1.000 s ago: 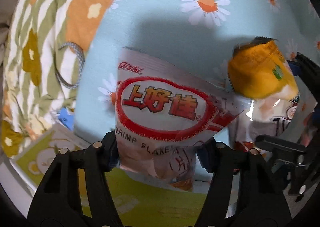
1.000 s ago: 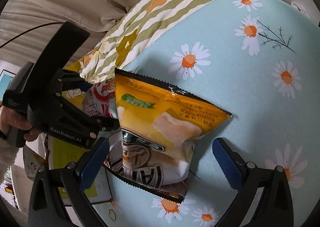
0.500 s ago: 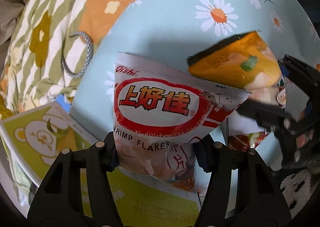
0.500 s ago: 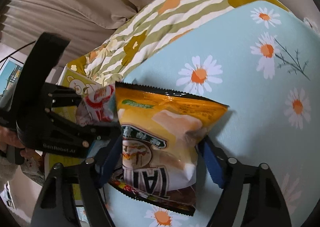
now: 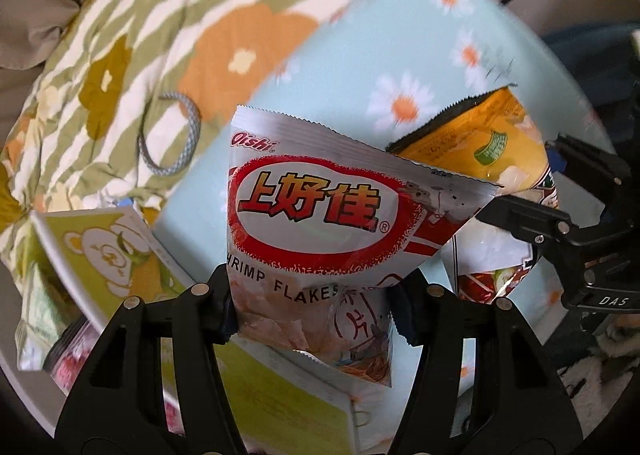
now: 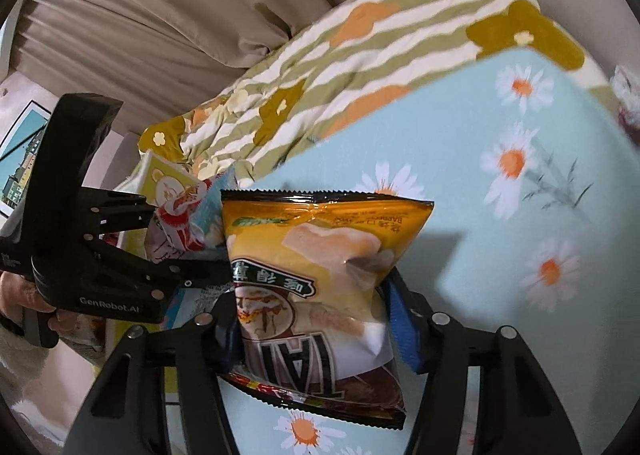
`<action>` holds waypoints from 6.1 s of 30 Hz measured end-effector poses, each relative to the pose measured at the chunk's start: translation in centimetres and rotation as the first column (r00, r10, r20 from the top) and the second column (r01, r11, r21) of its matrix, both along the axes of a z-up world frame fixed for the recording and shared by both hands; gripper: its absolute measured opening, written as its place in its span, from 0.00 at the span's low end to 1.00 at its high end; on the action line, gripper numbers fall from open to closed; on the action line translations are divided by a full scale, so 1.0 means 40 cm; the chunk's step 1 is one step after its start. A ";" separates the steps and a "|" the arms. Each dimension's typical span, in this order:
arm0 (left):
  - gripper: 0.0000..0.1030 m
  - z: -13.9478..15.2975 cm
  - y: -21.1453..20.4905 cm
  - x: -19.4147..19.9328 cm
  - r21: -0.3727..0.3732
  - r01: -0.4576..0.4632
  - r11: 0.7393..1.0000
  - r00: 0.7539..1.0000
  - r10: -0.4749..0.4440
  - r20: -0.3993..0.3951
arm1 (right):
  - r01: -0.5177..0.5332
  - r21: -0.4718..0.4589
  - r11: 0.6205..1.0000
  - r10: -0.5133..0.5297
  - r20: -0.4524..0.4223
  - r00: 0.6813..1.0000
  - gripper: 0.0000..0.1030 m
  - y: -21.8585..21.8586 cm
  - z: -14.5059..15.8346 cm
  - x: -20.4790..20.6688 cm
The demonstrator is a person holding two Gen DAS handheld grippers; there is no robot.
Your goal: Organize snacks
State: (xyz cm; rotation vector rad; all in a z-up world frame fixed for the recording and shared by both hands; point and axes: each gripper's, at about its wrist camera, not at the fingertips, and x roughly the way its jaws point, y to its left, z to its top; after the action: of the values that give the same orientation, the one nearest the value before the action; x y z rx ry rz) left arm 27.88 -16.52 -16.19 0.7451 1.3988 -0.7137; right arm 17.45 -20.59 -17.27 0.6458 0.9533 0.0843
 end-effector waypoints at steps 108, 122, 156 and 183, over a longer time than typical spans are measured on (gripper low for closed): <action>1.00 0.591 0.565 -0.663 -0.677 -0.307 0.669 0.519 0.714 0.470 | 0.066 -0.594 0.802 0.149 0.306 0.940 1.00 0.334 0.674 -0.446; 1.00 0.599 0.516 -0.694 -0.659 -0.276 0.699 0.531 0.683 0.502 | 0.129 -0.566 0.814 0.079 0.328 0.941 1.00 0.281 0.667 -0.495; 1.00 0.616 0.516 -0.690 -0.643 -0.266 0.718 0.528 0.667 0.527 | 0.128 -0.570 0.812 0.075 0.320 0.944 1.00 0.272 0.665 -0.488; 1.00 0.606 0.506 -0.666 -0.610 -0.287 0.739 0.474 0.663 0.580 | 0.131 -0.567 0.814 0.071 0.321 0.944 1.00 0.272 0.664 -0.486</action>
State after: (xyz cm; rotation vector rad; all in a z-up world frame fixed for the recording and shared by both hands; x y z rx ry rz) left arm 1.26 3.71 8.04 0.1756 0.5268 -0.1456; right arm -1.98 -9.73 9.27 0.0637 0.5905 -0.1277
